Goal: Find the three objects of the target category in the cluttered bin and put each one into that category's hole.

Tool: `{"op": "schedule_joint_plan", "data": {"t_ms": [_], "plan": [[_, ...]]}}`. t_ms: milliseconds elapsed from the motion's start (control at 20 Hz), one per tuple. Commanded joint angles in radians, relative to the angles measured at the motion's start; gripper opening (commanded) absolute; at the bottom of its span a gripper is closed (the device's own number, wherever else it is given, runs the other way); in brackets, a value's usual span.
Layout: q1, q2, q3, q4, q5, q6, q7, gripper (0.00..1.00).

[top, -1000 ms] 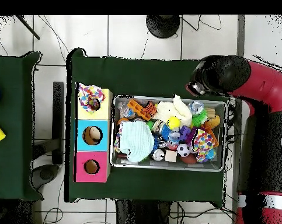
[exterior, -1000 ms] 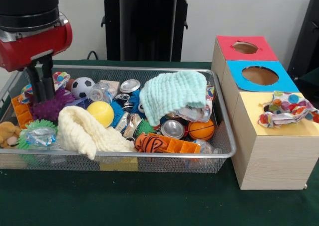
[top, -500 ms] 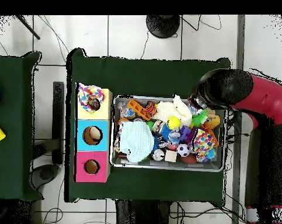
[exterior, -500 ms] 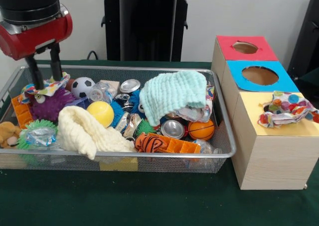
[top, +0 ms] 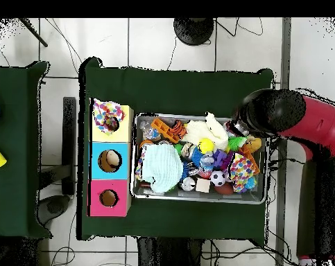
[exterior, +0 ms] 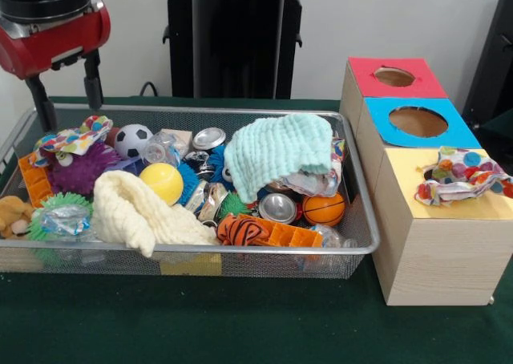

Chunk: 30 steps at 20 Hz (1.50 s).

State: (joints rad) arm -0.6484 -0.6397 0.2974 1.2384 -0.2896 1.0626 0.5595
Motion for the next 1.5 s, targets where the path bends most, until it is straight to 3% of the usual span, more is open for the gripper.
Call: {"op": "schedule_joint_plan", "data": {"t_ms": [50, 300, 600, 900, 1500], "plan": [[-0.021, -0.064, 0.074, 0.208, -0.051, -0.004, -0.153, 1.0], [-0.02, -0.063, 0.067, 0.26, -0.067, -0.054, -0.11, 1.0], [-0.018, -0.039, 0.045, 0.265, -0.108, -0.082, -0.074, 1.0], [-0.011, 0.004, 0.033, 0.211, -0.177, -0.114, -0.055, 1.0], [-0.019, 0.059, 0.063, 0.183, -0.208, -0.181, -0.037, 1.0]]}}
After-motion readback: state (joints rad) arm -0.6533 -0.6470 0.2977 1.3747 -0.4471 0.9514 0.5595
